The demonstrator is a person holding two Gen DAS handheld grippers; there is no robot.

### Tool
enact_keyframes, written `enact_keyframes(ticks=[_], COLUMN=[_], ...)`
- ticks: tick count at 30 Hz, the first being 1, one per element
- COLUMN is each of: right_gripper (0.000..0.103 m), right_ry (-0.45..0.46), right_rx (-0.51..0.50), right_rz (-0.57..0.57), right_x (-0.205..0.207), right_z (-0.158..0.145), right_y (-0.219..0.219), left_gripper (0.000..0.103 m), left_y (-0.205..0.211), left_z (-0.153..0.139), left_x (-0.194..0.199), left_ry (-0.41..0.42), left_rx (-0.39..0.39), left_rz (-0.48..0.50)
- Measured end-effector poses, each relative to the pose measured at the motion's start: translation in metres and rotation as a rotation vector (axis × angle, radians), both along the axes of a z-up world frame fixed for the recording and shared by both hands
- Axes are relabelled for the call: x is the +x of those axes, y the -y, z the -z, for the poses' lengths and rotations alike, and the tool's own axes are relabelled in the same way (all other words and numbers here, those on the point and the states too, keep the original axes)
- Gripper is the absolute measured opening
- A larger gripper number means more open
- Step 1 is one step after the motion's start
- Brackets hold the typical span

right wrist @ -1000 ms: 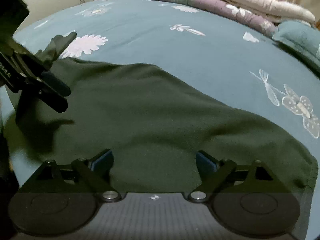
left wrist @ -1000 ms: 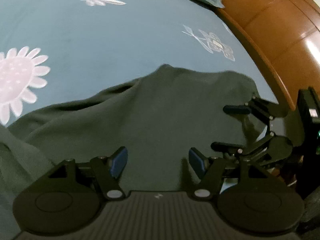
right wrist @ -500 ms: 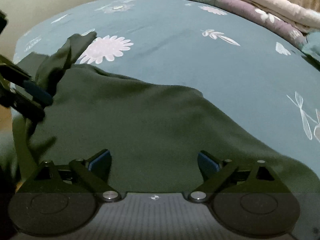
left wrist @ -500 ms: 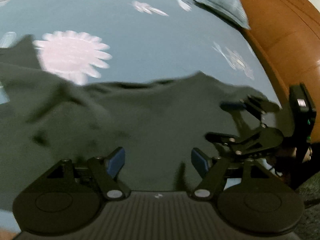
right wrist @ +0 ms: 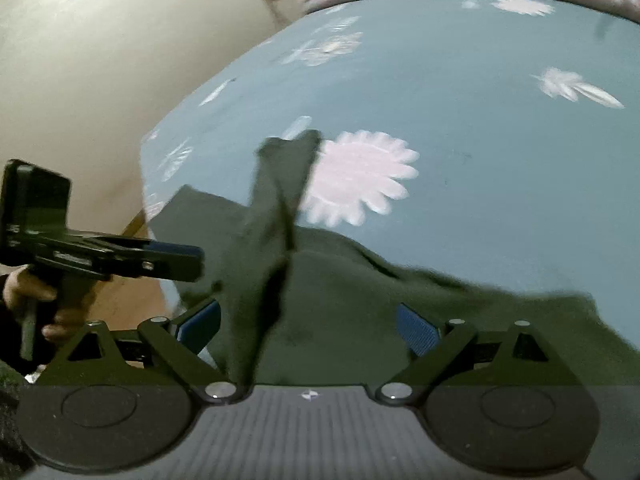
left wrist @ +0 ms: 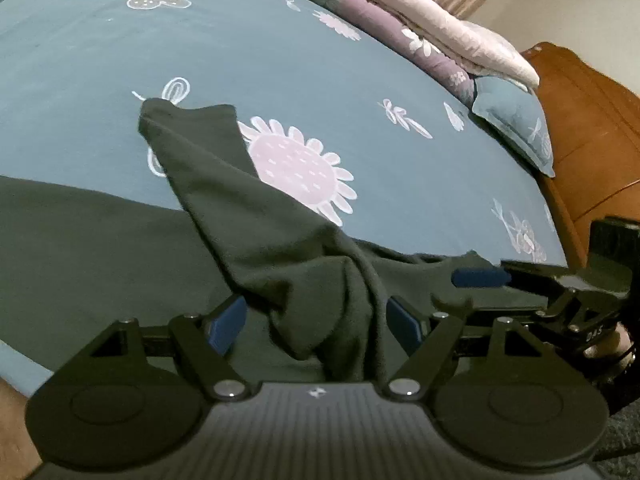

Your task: Fold clothes

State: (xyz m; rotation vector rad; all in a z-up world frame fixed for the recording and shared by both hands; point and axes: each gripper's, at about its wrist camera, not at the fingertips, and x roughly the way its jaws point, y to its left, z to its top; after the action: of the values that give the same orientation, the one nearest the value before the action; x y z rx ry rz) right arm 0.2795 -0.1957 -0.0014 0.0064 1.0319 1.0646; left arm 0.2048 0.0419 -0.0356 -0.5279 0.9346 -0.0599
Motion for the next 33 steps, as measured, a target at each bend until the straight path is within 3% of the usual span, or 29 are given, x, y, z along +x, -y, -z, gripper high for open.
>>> enact_keyframes(ticks=[5,8,12,18,27,30,33], right_gripper=[0.100,0.100,0.100,0.100,0.101,0.101,0.101], right_ry=[0.008,0.007,-0.024,0.034,-0.046,0.000,0.048], right_rx=[-0.003,-0.021,-0.035,-0.046,-0.118,-0.146,-0.160], right_rz=[-0.097,-0.111,-0.073,0.015,-0.068,-0.075,0.018], right_x=[0.008,0.003,-0.009,-0.037,-0.078,-0.089,-0.089], right_z=[0.000,0.004,0.011,-0.005,0.012,0.005,-0.008], right_y=[-0.057,-0.084,-0.105,-0.133,-0.201,-0.205,-0.189], left_gripper=[0.077,0.077,0.078,0.078,0.079,0.079,0.081], left_y=[-0.035,-0.057,-0.083,-0.116,-0.150,-0.146,-0.146], left_z=[0.004,0.010,0.017,0.022,0.053,0.062,0.066], left_x=[-0.007,-0.011,-0.004,0.012,0.024,0.032,0.037], left_ry=[-0.044,-0.042,-0.021,-0.004,-0.020,-0.039,-0.029], left_rx=[-0.004,-0.061,-0.142,-0.181,-0.399,-0.396,-0.433], left_rz=[-0.012,0.018,0.104,0.205,0.231,0.261,0.287])
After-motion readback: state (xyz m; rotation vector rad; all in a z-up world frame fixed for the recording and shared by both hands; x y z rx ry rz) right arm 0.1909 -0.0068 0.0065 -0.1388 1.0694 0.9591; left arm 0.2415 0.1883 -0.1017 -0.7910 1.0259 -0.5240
